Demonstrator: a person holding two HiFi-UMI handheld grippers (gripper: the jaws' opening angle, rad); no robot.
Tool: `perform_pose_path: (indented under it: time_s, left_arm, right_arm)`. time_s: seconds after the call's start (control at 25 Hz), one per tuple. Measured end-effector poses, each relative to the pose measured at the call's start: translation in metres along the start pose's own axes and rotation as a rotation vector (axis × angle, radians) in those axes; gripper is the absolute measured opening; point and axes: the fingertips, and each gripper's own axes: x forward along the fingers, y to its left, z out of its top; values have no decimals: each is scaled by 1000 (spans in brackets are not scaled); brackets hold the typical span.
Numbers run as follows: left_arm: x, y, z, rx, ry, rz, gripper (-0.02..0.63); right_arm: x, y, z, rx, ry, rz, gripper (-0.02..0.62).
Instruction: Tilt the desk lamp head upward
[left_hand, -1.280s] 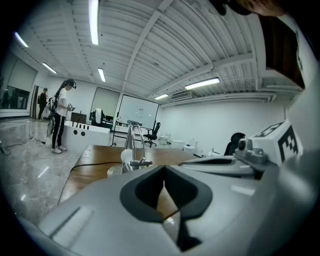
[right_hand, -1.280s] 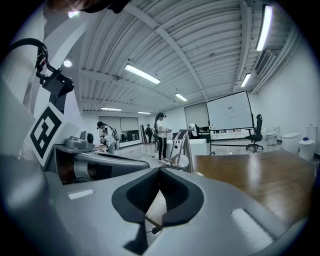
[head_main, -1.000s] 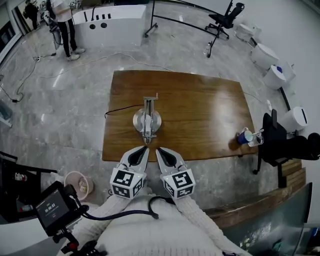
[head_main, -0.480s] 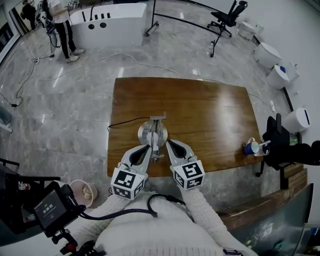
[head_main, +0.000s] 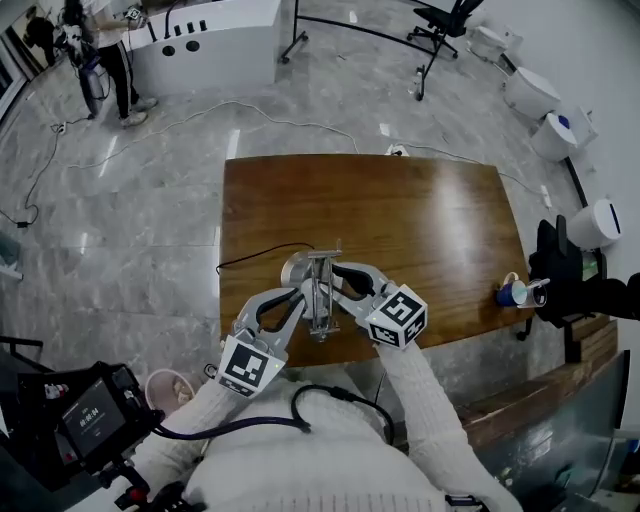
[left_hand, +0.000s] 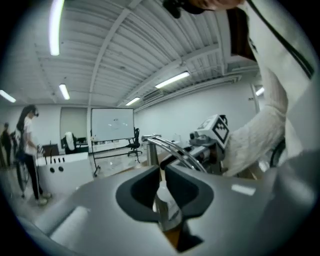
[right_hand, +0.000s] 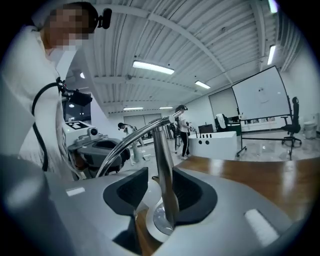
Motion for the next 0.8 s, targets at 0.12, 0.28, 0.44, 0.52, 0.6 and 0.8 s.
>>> perform_pose_path:
  time_s: [0.12,0.28,0.44,0.52,0.6,0.8]
  left_arm:
    - [1,-10,4,246,4,-104,43]
    - [-6,-18,5,410,8,-192,85]
    - [-10,-25,-1,729,-2,-247,168]
    - [-2,-35,-4,953,-31,-242,209]
    - [7,-40,-4,1119,-59,-228,212]
    - [2,-36,-1,1364,-122,-260,216]
  right_arm:
    - [13,-9,4,15,-2,33,156]
    - [24,-3,7,25,16,86,166]
    - [32,-2,4,52,25,126,173]
    - [31,-9,-4,63,28,137,170]
    - [30,-14,-10,86,21,153,176]
    - [36,-12,-6,137,16,194,189]
